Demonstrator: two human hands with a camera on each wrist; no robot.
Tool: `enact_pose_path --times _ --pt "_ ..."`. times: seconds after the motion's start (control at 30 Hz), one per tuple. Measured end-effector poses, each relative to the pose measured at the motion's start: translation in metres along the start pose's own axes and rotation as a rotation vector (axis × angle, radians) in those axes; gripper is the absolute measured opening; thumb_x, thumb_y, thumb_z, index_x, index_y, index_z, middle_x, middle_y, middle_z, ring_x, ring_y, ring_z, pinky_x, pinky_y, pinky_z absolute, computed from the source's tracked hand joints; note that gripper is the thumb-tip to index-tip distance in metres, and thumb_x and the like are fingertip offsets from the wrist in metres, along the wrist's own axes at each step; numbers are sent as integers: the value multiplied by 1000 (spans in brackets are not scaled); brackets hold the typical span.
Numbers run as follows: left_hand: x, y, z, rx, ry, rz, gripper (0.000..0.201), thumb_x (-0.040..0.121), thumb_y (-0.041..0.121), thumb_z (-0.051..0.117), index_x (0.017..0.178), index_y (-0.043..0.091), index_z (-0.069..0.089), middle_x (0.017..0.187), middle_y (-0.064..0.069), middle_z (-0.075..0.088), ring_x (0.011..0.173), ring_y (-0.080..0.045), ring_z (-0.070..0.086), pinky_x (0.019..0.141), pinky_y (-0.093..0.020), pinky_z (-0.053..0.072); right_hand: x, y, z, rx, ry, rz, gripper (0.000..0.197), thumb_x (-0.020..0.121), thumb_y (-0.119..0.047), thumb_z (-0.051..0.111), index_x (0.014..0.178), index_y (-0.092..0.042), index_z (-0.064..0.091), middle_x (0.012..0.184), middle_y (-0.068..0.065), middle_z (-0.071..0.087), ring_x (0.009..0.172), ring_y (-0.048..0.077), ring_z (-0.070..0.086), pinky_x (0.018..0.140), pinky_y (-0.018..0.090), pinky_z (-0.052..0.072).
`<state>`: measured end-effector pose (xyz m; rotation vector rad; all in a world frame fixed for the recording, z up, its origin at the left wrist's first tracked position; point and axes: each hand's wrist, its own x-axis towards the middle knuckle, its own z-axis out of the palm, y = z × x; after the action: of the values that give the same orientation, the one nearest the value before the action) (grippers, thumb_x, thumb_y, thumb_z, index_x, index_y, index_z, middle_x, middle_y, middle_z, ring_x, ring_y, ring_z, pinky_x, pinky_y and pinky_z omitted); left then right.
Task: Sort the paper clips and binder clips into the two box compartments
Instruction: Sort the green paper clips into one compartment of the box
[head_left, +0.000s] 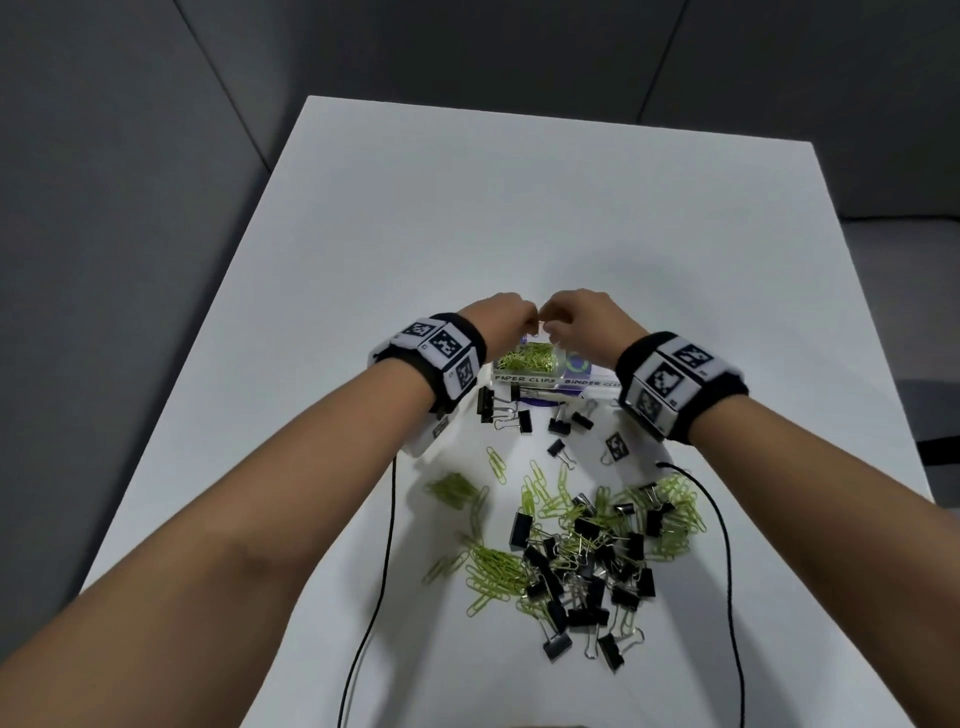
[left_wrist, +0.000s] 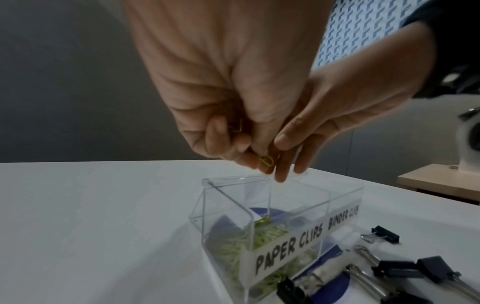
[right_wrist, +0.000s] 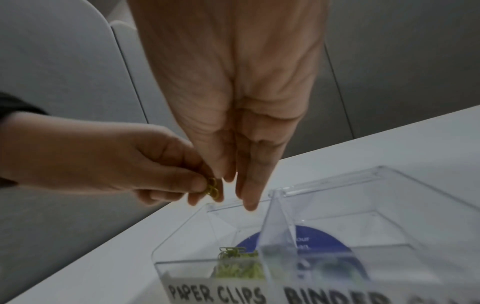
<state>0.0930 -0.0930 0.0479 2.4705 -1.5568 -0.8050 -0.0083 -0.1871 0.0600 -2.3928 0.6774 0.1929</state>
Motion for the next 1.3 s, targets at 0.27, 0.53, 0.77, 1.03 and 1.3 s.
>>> enact_pose_path --times 0.27,0.53,0.77,1.03,1.3 --pt "-19 8 13 152 69 151 30 97 24 45 124 20 57 128 -1 54 116 -20 53 89 -32 44 -66 39 20 -50 -69 -40 14 93 -13 50 95 -7 62 91 5 65 78 18 58 60 11 40" --pt "-88 -9 77 255 -188 254 44 93 14 45 136 24 44 143 0 41 128 -18 43 103 -32 43 -119 59 61 -437 -374 -129 31 90 -28 54 120 -21 52 120 0 55 103 18 56 75 25 40" --pt "-131 -36 98 427 -307 202 69 87 20 50 148 28 17 157 2 13 142 -22 20 107 -38 35 -138 62 80 -501 -363 -160 47 89 -25 56 132 -17 37 132 5 42 110 23 51 84 35 51" --pt "-144 -48 121 216 -115 171 43 95 9 47 136 19 44 143 -6 37 125 -27 39 97 -37 45 -156 35 99 -527 -122 -561 39 77 -25 70 112 -12 61 109 10 65 90 25 64 72 34 55" --pt "-134 -30 118 81 -129 34 37 92 10 53 129 11 46 129 -11 45 112 -27 51 94 -32 41 -154 41 134 -683 -185 -704 31 65 -29 77 92 -20 63 97 -1 66 83 18 64 66 31 57"
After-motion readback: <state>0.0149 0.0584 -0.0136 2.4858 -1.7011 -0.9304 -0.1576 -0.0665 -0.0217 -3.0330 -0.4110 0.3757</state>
